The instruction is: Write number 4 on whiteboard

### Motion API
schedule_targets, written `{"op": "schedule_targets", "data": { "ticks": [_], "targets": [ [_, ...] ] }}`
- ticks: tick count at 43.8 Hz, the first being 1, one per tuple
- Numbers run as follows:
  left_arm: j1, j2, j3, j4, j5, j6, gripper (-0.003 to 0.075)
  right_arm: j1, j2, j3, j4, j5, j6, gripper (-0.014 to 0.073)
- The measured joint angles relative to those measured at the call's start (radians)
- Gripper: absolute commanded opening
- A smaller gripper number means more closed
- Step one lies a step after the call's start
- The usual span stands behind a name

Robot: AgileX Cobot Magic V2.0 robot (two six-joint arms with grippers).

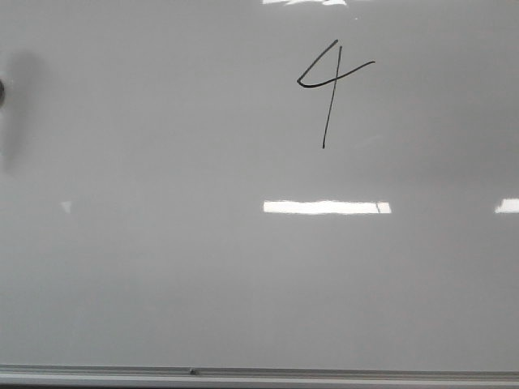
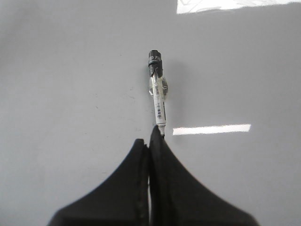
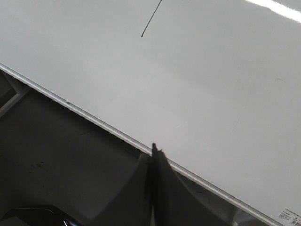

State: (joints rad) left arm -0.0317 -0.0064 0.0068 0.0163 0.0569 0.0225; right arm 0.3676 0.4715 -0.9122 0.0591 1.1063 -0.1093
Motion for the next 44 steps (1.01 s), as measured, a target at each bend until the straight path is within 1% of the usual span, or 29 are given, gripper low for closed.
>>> {"op": "schedule_targets", "data": {
  "ticks": [44],
  "targets": [
    [0.000,0.000,0.000,-0.008,0.000,0.016,-0.0020,0.000,0.000,0.000,0.000,0.000,0.000,-0.0069]
  ]
}}
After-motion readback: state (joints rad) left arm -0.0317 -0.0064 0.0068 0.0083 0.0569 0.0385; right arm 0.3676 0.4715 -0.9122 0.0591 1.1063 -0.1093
